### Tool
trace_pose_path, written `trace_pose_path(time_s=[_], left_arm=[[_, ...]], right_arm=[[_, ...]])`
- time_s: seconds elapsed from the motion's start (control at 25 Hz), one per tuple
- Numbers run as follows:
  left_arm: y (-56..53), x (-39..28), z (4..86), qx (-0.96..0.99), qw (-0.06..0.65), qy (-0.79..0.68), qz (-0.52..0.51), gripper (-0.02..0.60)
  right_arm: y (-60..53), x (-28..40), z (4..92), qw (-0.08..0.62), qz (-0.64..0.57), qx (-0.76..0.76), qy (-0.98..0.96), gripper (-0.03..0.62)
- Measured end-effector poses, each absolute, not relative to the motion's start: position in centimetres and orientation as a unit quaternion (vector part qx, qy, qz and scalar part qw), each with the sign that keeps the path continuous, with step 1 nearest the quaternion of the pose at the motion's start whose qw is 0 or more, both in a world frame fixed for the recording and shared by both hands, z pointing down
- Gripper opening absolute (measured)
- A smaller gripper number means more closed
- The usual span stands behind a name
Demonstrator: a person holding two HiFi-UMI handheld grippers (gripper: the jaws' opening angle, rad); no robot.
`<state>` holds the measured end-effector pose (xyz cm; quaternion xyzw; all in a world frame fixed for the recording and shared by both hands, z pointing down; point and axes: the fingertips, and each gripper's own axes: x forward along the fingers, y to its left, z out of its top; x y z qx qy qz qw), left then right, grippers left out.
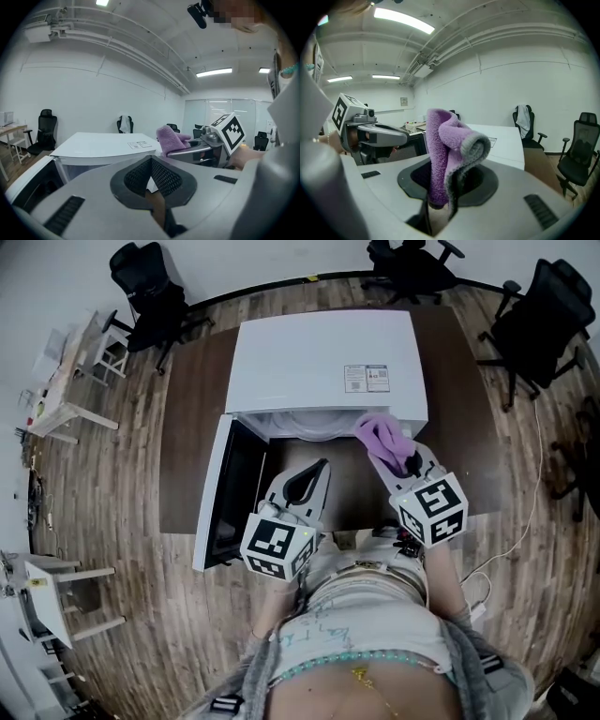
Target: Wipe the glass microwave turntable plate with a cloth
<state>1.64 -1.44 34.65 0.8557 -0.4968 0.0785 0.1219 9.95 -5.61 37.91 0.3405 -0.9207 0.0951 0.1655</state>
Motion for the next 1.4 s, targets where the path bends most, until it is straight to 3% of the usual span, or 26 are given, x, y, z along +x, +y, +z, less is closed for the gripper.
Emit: trace_pose_path(time_s=[0.88,1.4], left_arm=[[-3.3,4.7,36.7,0.822,0.168,-0.540,0.069,0.011],[-7.2,-1.8,37.7,0.852,0.170,-0.489,0.082,0.011]], right_arm=[[-6.9,12.6,39.0,0.152,0.105,0.278,-0.943,0.112],[-9.2,7.4,40.2,0.150,0.124,0.347,-0.918,0.112]])
